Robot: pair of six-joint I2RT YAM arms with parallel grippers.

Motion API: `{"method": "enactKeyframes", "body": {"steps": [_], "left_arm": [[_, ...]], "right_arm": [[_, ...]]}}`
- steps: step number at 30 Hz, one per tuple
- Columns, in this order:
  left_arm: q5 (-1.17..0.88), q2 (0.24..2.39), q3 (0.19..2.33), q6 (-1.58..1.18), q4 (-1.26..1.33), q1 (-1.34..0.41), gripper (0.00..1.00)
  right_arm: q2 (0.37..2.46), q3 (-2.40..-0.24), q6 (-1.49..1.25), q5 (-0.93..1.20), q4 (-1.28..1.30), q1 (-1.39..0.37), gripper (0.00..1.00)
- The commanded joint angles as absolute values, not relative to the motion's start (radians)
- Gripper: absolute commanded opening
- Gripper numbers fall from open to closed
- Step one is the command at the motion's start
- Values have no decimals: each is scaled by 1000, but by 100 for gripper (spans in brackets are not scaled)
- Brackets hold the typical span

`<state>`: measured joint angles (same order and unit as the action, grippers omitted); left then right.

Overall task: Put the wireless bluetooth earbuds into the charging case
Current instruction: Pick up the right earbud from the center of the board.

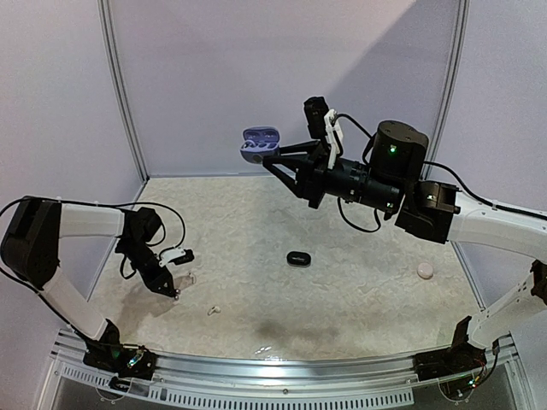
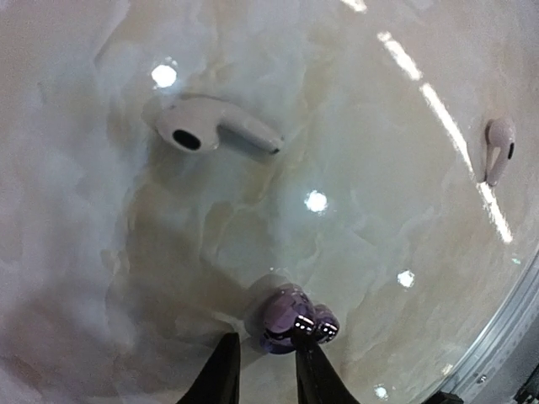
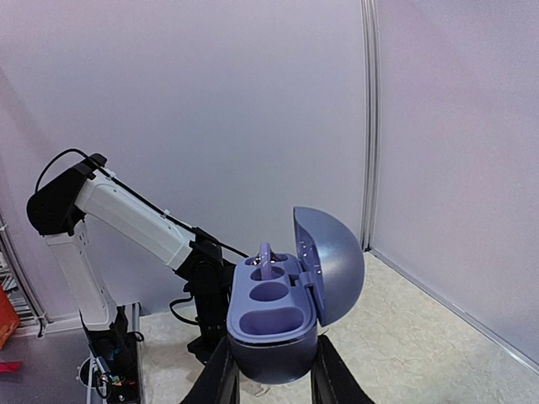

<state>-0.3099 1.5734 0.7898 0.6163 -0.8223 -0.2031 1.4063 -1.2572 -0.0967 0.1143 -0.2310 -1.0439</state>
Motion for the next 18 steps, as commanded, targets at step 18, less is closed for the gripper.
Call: {"method": "enactKeyframes", "body": {"steps": [18], "left_arm": [[-346,1600,812,596,-807,-267,0]], "right_arm": [[1373,-1250,-95,75,-199,-1038,0]]}}
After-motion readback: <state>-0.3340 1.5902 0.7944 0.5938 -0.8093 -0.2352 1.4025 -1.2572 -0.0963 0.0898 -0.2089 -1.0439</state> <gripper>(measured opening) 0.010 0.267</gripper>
